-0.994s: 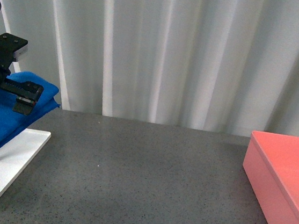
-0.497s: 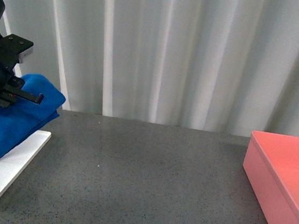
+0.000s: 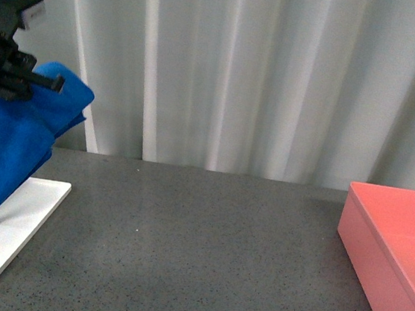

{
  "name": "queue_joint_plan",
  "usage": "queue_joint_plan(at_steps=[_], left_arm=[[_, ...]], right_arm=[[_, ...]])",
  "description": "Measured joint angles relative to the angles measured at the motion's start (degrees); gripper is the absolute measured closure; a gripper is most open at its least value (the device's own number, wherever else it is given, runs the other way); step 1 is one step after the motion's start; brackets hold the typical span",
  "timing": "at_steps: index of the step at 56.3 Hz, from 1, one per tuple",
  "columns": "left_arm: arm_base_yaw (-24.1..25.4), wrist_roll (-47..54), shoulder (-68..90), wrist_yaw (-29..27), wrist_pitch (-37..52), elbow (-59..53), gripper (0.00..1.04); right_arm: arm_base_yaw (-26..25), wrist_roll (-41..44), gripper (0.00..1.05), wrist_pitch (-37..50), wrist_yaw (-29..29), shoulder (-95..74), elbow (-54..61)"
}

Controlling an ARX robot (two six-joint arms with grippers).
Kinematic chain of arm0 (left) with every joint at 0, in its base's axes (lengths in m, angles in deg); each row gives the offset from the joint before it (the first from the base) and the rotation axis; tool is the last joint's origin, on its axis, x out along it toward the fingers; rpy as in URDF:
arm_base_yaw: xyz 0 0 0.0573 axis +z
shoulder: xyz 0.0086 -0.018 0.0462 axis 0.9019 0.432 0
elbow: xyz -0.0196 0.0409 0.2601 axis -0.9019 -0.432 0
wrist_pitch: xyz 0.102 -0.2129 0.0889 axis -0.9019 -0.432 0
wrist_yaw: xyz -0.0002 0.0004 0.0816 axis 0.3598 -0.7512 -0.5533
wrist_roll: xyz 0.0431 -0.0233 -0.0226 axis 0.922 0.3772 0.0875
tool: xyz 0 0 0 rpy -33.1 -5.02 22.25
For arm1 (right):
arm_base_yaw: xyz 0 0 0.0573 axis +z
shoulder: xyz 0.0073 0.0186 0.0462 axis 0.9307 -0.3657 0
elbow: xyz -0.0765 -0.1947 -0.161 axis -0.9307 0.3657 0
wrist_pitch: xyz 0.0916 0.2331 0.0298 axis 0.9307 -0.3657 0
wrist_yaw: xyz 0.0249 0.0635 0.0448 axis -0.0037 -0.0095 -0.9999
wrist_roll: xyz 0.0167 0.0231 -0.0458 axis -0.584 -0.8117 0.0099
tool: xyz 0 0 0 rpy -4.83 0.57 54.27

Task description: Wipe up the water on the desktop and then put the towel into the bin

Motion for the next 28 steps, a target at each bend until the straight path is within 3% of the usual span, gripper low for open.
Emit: queue_joint_plan(at_steps=[16, 28], left_arm=[[-5.51, -3.67, -15.04, 8.94, -0.76, -3.69, 1.01], [-15.72, -8.92, -23.19, 12.33, 1.88, -11.04, 1.01]], right_arm=[[0.0, 0.0, 0.07, 0.0, 0.0, 0.0, 0.0], [0.0, 0.0, 0.07, 0.0, 0.0, 0.0, 0.0]])
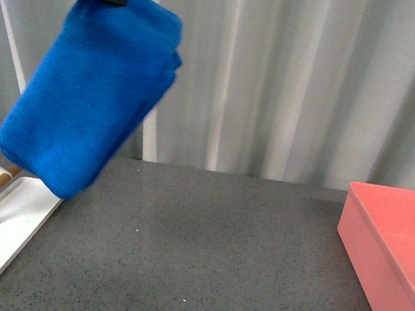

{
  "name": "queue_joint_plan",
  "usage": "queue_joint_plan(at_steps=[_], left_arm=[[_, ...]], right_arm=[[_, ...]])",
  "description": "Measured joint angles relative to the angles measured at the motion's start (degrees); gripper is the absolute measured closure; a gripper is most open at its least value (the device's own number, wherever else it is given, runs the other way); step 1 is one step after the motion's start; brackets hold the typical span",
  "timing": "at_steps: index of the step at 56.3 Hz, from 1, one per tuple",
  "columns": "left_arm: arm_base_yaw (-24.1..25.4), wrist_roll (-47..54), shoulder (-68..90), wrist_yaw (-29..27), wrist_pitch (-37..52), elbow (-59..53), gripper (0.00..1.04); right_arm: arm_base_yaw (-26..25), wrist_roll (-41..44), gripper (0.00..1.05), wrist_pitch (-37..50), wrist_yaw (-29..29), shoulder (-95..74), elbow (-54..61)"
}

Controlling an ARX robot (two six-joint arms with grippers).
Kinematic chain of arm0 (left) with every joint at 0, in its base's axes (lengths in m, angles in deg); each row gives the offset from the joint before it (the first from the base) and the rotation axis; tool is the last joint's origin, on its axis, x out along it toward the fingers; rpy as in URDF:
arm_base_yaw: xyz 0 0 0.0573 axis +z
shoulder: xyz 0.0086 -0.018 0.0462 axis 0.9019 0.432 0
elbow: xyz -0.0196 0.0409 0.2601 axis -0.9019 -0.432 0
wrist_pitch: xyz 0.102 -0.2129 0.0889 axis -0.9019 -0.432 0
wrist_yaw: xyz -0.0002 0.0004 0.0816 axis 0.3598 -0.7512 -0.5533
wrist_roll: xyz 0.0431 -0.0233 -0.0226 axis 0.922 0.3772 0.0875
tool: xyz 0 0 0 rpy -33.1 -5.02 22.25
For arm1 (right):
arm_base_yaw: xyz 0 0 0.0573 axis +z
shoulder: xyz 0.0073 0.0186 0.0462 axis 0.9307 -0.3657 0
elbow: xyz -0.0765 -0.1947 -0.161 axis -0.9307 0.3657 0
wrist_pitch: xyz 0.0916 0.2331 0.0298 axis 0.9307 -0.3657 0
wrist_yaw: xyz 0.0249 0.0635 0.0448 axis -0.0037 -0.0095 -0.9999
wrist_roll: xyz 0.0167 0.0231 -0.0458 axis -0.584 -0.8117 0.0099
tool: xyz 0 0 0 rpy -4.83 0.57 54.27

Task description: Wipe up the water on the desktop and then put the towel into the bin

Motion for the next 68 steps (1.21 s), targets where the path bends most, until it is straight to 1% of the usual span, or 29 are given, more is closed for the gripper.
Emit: queue_joint_plan(at_steps=[6, 12, 19, 25, 33, 40, 49, 50, 52, 53, 56, 57, 59, 61, 63, 68], left_arm=[[-5.88, -3.3, -0.79, 0.98, 1.42, -2.38, 1.01], [-11.72, -5.84, -0.81, 3.43, 4.39, -5.07, 1.01], [-15.78, -6.38, -0.7, 9.81, 8.07, -7.65, 1.01], [-17.14, -3.02, 0.81, 13.51, 9.55, -10.21, 1.01], [-16.61, 0.48, 4.37, 14.23, 11.08, -12.68, 1.01], [-16.09, 0.87, 5.42, 14.84, 12.59, -14.19, 1.01], [-16.55, 0.26, 5.29, 15.02, 13.66, -14.12, 1.01], [-16.66, 0.15, 5.29, 15.04, 13.66, -14.12, 1.01], [-16.81, 0.0, 5.29, 15.02, 13.66, -14.12, 1.01], [-16.92, -0.02, 5.29, 14.95, 13.66, -14.08, 1.01], [-17.14, -0.22, 5.29, 14.67, 13.64, -13.75, 1.01], [-17.25, -0.26, 5.29, 14.64, 13.64, -13.64, 1.01], [-17.62, -0.5, 5.2, 14.6, 13.64, -13.27, 1.01], [-17.94, -0.77, 5.07, 14.51, 13.64, -13.0, 1.01], [-18.25, -1.16, 4.94, 14.01, 13.68, -12.79, 1.01], [-18.69, -1.73, 4.37, 13.03, 13.68, -12.68, 1.01]], right_arm=[[0.0, 0.0, 0.07, 0.0, 0.0, 0.0, 0.0], [0.0, 0.0, 0.07, 0.0, 0.0, 0.0, 0.0], [0.0, 0.0, 0.07, 0.0, 0.0, 0.0, -0.02], [0.0, 0.0, 0.07, 0.0, 0.0, 0.0, 0.0], [0.0, 0.0, 0.07, 0.0, 0.0, 0.0, 0.0], [0.0, 0.0, 0.07, 0.0, 0.0, 0.0, 0.0], [0.0, 0.0, 0.07, 0.0, 0.0, 0.0, 0.0], [-0.22, -0.24, 0.07, -0.04, -1.03, -0.17, -0.04], [-1.92, -1.29, 0.07, 0.55, -7.13, -1.77, -0.31], [-3.52, -2.12, 0.07, 1.9, -12.0, -3.89, -0.5], [-6.05, -4.09, 0.07, 7.85, -22.69, -11.8, -1.9], [-6.32, -5.09, 0.07, 10.54, -25.42, -15.32, -2.73], [-6.4, -6.71, 0.07, 14.75, -28.7, -20.63, -4.26], [-5.99, -9.6, 0.07, 20.9, -31.02, -29.09, -7.28], [-4.94, -13.25, 0.07, 25.33, -31.19, -36.98, -10.4], [-2.1, -17.79, 0.07, 29.33, -28.92, -47.21, -13.2]])
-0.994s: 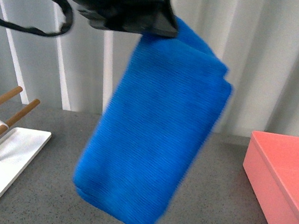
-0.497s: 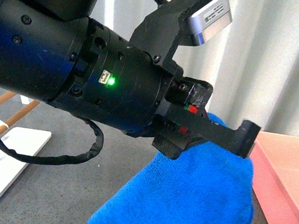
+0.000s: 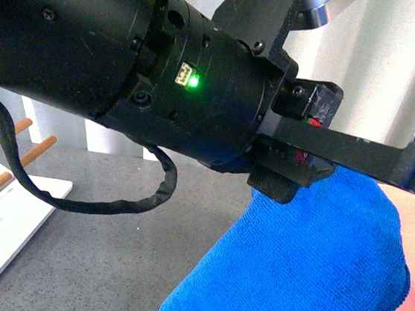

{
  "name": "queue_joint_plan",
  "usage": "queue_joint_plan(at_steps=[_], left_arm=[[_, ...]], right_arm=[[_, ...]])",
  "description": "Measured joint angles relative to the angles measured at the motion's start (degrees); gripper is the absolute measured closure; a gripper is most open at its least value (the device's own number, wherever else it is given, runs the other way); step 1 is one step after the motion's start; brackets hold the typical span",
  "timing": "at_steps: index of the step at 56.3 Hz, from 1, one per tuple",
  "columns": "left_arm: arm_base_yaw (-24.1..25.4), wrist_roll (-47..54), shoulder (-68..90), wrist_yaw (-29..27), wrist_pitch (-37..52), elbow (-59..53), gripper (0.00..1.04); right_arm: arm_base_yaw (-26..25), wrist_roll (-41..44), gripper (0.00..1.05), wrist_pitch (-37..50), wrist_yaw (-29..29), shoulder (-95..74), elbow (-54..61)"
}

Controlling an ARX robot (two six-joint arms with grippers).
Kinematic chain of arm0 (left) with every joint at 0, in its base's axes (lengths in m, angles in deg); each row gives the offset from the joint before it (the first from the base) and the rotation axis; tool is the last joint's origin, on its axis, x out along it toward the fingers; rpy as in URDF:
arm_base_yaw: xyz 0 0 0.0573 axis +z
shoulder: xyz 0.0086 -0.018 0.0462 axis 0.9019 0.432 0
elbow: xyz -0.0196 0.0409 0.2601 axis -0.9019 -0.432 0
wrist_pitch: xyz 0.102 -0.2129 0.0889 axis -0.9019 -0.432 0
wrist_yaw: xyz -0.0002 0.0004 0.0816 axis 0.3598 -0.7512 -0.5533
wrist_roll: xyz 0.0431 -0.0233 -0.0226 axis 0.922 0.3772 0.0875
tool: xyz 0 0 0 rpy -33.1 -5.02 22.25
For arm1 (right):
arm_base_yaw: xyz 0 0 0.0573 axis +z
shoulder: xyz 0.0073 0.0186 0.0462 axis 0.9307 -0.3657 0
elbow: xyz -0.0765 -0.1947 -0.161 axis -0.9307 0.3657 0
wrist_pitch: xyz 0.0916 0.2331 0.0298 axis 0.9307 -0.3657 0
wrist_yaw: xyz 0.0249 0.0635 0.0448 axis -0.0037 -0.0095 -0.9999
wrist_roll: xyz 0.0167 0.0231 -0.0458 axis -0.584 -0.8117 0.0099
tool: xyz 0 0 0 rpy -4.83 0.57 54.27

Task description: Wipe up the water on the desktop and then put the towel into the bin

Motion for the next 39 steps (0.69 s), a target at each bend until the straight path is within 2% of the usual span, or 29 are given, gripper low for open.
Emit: queue_joint_plan(at_steps=[7, 21, 30, 39], left_arm=[[-0.59, -0.72, -0.26, -0.5, 0.0, 0.48, 1.01], [-0.83, -1.79, -0.35, -0.63, -0.02, 1.7, 1.01], [-0.85, -3.52, -0.35, -0.55, 0.2, 1.81, 1.01], [-1.03, -4.24, -0.35, -0.46, 0.28, 2.14, 1.01]], right_arm=[[6.78, -3.04, 0.07, 0.39, 4.33, -8.5, 0.85], [20.04, -3.06, 0.07, 4.02, 10.54, -9.88, 5.97], [19.98, -1.36, 0.07, 10.95, 11.8, -16.52, 6.19], [19.58, 0.87, 0.07, 15.52, 10.6, -20.87, 4.92]])
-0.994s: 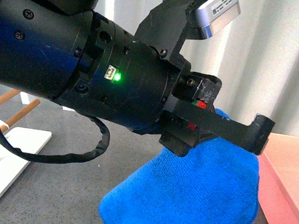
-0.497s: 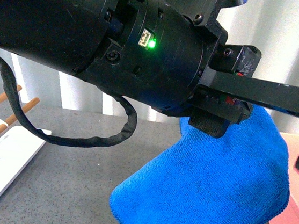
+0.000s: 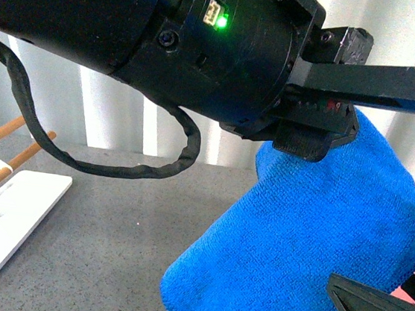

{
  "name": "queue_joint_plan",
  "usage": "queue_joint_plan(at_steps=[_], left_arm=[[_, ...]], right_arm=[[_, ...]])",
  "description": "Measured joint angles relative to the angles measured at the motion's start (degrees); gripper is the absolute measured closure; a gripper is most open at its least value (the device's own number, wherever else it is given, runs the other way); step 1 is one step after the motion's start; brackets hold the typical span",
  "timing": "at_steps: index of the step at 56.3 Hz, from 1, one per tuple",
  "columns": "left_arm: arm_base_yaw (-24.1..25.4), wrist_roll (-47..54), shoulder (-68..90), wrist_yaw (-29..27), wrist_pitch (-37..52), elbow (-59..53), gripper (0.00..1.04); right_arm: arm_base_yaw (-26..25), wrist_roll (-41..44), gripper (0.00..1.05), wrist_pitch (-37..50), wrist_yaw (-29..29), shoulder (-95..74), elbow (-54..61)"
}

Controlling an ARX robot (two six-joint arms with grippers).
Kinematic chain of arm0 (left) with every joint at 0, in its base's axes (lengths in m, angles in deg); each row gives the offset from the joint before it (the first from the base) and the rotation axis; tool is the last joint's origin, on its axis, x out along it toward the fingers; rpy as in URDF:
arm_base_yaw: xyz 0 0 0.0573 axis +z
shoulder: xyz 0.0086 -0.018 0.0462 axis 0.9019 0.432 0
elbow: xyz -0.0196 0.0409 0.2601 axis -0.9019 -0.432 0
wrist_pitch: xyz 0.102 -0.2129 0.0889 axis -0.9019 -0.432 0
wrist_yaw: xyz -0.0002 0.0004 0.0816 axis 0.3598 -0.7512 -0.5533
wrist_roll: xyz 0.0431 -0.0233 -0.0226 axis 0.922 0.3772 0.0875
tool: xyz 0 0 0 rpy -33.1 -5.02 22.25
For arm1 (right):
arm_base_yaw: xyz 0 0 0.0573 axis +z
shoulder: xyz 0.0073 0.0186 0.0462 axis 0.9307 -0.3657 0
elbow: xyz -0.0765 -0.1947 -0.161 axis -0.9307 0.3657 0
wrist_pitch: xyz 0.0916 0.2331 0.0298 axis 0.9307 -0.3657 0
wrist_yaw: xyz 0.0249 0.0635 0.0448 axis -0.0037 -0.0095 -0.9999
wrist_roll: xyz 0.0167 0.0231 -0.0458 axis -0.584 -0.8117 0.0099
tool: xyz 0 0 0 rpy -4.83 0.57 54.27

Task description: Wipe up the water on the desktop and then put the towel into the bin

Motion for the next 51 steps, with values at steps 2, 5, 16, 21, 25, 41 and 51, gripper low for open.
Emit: queue_joint_plan(at_steps=[2, 5, 16, 21, 25, 41, 51], left_arm=[[-0.02, -0.22, 0.0, 0.09, 0.0, 0.04, 1.01], [-0.04, -0.39, 0.0, 0.26, 0.0, 0.07, 1.01], [-0.04, -1.38, -0.02, 0.74, -0.13, 0.13, 1.01], [0.02, -1.42, -0.02, 0.76, -0.37, 0.31, 1.01], [0.17, -1.42, -0.02, 0.79, -0.37, 0.52, 1.01], [0.63, -1.57, -0.02, 0.76, -1.03, 0.79, 1.01], [1.16, -1.66, -0.02, 1.01, -1.18, 0.83, 1.01]], right_arm=[[-0.22, 0.17, 0.07, 1.01, -0.7, -0.81, -0.5], [-0.57, 0.59, 0.07, 2.58, -1.36, -2.03, -1.46], [-2.08, 0.94, 0.29, 7.69, -2.56, -5.97, -3.96], [-2.19, 0.96, 0.43, 8.17, -2.75, -6.6, -4.55], [-2.01, 0.98, 0.54, 8.26, -2.8, -6.6, -4.68], [-2.16, 0.83, 0.95, 8.02, -2.8, -5.44, -4.68], [-3.19, 0.13, 1.0, 5.35, -3.54, -2.69, -4.68]])
